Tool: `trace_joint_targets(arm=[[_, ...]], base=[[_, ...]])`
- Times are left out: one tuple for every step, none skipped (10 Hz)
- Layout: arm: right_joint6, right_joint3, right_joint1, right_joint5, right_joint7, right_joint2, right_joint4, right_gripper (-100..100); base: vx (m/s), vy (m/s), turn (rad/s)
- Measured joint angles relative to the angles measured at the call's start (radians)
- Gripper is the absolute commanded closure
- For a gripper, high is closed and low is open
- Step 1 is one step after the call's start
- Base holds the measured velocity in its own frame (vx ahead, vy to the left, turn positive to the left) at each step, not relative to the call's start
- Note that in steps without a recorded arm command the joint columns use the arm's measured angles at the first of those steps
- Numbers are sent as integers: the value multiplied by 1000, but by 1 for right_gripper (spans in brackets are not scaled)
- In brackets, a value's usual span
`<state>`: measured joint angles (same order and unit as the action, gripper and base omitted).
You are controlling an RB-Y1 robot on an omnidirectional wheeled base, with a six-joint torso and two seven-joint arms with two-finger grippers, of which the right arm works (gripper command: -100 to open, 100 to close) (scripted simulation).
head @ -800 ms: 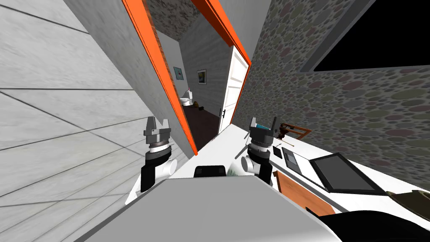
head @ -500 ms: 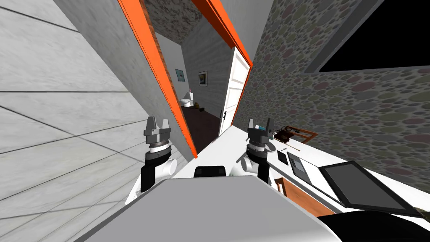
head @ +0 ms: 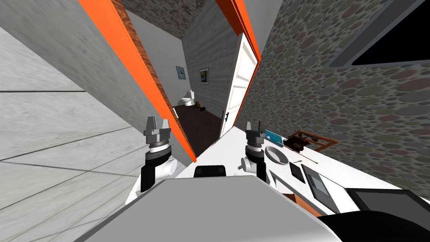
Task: Push the door open
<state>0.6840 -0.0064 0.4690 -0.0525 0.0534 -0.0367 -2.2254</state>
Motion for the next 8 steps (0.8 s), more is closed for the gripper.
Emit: trace_joint_targets(arm=[[10,1,2,-10,-20,-4,22,-100],[18,1,4,-18,-40,-9,39,-100],[22,-5,1,-24,-57,-18,59,-100],[30,-10,-2,-31,-76,-24,84,-100],[37,-12,-5,-41,-98,-29,108,-100],[45,-19,-2,-48,-117,-38,129,-100],[52,-21,-1,-54,-134,-41,145,-100],[59,-24,-5,-62,-153,-46,169,-100]], base=[[194,-28,68],[193,-50,68],[203,-45,80],[200,-22,93],[196,-43,88],[168,-49,53],[144,-39,75],[121,-12,68]])
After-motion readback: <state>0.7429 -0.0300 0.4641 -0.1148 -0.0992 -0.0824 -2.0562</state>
